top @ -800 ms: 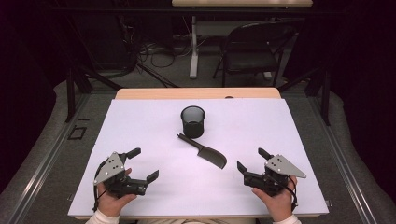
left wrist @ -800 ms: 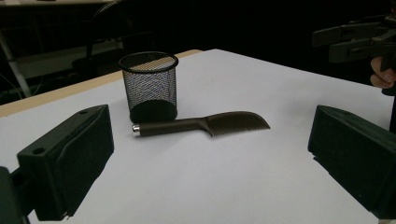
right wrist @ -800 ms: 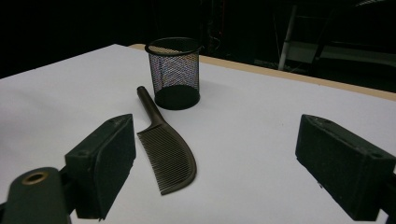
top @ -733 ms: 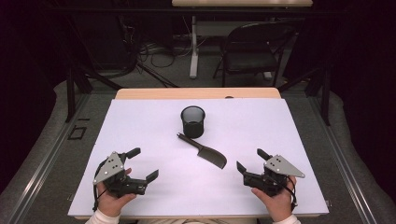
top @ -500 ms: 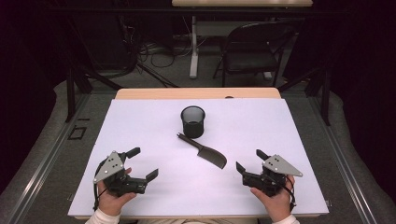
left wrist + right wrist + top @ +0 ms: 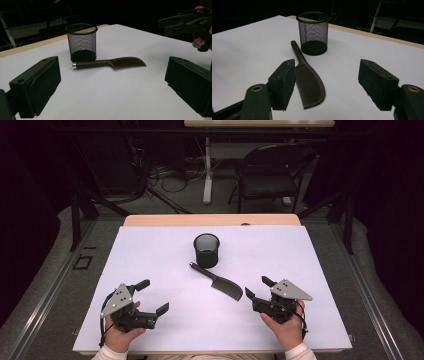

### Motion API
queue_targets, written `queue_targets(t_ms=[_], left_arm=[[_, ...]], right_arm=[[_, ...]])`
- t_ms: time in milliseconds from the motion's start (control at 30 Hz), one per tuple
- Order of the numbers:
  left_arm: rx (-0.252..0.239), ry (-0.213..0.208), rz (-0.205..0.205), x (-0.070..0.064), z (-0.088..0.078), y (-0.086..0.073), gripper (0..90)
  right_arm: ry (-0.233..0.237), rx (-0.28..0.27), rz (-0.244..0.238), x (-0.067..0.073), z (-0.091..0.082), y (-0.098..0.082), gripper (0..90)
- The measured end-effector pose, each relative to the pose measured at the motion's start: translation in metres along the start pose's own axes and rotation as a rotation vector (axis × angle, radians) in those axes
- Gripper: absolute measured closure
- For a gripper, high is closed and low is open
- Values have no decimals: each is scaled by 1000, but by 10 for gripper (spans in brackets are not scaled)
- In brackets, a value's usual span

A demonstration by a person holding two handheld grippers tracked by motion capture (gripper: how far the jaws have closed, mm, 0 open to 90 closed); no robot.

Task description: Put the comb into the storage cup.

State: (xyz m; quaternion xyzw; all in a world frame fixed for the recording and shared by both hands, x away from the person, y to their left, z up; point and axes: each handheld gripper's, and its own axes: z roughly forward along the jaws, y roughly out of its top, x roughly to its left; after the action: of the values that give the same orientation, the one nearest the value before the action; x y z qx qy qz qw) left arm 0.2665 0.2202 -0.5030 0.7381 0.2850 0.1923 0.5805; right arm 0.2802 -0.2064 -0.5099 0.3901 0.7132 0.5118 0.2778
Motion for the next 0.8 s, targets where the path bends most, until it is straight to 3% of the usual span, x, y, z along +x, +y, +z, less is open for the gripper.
queue_targets(t_ms=[367, 500, 800], left_arm=[[5, 21, -18, 1, 2, -2, 5], [2, 44, -11, -1, 1, -2, 14], [-2, 48, -13, 0, -1, -2, 33]], right_arm=[[46, 37, 9, 7, 20, 2, 386], [54, 57, 10, 8, 27, 6, 404], [58, 58, 0, 9, 41, 23, 436]])
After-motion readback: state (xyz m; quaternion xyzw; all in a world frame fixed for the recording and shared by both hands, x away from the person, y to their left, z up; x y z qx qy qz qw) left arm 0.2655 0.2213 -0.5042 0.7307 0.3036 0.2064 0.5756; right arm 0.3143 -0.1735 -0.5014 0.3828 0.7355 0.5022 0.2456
